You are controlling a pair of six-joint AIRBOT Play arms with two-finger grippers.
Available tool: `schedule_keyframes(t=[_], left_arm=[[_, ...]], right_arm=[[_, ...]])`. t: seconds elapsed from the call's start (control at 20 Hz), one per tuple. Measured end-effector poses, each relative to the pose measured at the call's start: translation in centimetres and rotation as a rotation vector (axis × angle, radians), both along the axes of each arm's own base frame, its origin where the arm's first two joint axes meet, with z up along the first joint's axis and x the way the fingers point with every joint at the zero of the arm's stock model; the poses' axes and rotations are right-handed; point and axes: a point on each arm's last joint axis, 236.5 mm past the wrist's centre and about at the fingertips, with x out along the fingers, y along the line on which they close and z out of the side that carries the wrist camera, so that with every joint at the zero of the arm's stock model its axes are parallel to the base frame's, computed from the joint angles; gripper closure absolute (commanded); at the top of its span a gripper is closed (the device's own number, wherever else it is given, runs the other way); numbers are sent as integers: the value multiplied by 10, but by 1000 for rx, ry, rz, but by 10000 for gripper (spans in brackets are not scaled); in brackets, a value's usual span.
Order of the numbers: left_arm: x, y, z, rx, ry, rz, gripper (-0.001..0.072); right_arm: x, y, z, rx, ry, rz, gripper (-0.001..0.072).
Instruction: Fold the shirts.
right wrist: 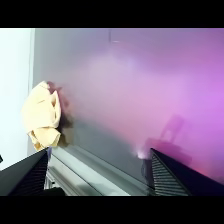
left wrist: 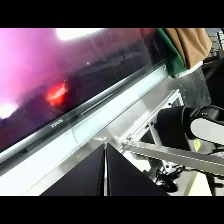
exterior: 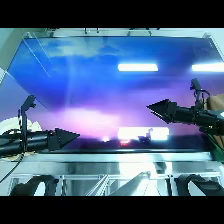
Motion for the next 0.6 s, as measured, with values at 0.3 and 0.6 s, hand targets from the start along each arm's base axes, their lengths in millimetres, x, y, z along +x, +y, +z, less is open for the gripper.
schedule_keyframes(t=[0.3,0.6], left_arm=[[4,4,3,20,-16,28,711],[66,149,24,484,-96,508,413]], right_arm=[[0,0,0,0,0,0,12],[0,0,0,-1,0,-1,11]])
